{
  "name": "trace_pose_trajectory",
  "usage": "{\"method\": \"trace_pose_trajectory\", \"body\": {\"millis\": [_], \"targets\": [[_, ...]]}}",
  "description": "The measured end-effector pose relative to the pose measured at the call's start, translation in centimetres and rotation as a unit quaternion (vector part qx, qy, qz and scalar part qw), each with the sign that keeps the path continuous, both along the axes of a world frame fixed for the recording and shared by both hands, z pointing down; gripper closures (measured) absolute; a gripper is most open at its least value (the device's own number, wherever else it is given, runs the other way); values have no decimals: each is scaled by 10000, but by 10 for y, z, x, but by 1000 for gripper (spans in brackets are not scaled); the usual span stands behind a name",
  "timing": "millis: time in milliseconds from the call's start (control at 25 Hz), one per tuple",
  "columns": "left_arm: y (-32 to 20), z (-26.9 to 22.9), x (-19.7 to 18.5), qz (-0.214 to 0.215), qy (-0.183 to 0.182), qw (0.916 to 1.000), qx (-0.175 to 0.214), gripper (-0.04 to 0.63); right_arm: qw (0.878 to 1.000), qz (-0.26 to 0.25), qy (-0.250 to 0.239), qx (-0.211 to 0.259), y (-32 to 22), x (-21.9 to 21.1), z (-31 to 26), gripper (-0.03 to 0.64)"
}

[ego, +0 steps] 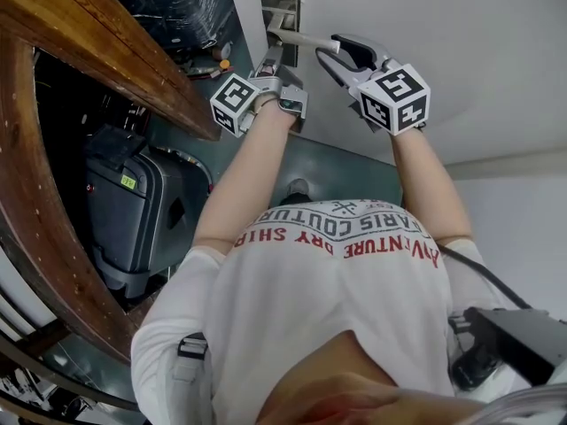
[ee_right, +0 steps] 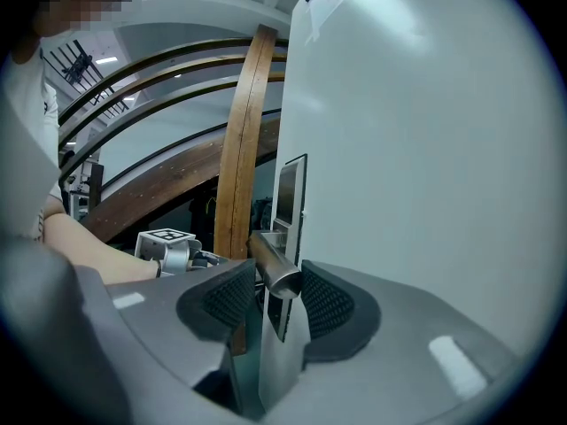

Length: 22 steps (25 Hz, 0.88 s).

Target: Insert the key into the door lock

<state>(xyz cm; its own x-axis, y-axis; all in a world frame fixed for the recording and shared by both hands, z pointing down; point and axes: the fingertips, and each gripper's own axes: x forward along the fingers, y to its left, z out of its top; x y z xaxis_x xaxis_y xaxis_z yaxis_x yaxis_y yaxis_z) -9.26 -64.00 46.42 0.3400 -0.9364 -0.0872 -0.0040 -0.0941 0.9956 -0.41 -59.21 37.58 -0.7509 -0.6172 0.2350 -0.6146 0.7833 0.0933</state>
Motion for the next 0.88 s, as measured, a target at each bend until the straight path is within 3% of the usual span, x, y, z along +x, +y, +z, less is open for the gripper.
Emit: {"method": "trace_pose_trajectory", "body": {"millis": [600,720,880], "targets": [[-10,-3,4,-47,158,9998,100,572,9998,-136,139,80,1,2,-2,465],[-11,-3,4,34,-38,9998,166,572,9998,-146,125,83,0,1,-1,465],[-9,-7,3,260,-564,9974,362,572,9998,-150,140,88,2,-1,0,462]]}}
